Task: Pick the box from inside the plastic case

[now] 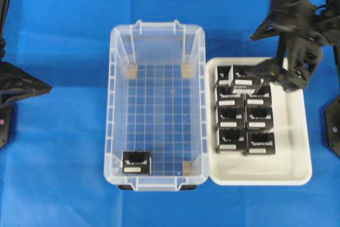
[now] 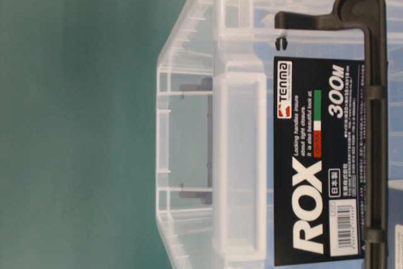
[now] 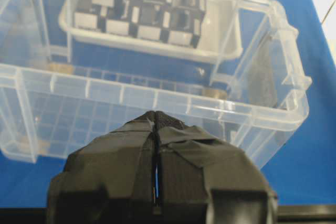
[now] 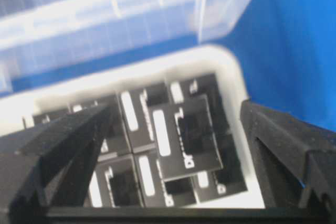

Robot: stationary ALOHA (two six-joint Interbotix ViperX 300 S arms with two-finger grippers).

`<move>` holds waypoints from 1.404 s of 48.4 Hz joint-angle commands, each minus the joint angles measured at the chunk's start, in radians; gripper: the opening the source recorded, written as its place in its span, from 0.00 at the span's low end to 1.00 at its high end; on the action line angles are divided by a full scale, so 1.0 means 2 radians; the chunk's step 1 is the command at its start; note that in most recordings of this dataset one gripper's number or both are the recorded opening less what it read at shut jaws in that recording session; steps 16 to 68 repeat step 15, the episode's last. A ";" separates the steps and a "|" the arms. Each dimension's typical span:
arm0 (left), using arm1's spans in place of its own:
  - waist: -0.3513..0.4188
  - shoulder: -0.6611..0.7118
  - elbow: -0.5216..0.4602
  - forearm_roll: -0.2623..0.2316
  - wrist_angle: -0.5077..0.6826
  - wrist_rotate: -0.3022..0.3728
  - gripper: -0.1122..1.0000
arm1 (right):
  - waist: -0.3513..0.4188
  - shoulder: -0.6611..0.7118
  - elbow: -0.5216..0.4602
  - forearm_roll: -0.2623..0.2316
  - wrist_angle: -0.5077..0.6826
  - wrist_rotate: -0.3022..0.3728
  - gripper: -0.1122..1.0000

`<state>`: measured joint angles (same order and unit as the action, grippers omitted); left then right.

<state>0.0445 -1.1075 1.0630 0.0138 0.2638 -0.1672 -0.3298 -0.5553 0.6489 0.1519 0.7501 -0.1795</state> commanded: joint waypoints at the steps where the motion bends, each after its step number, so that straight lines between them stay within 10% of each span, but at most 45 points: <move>1: 0.002 0.003 -0.015 0.002 -0.003 0.002 0.05 | 0.009 -0.033 0.021 0.002 -0.044 -0.005 0.99; 15: 0.001 0.004 -0.014 0.002 -0.003 0.002 0.05 | 0.031 -0.135 0.080 0.003 -0.164 0.011 0.99; 68: 0.001 0.004 -0.014 0.002 -0.003 0.002 0.05 | 0.031 -0.135 0.080 0.003 -0.164 0.011 0.99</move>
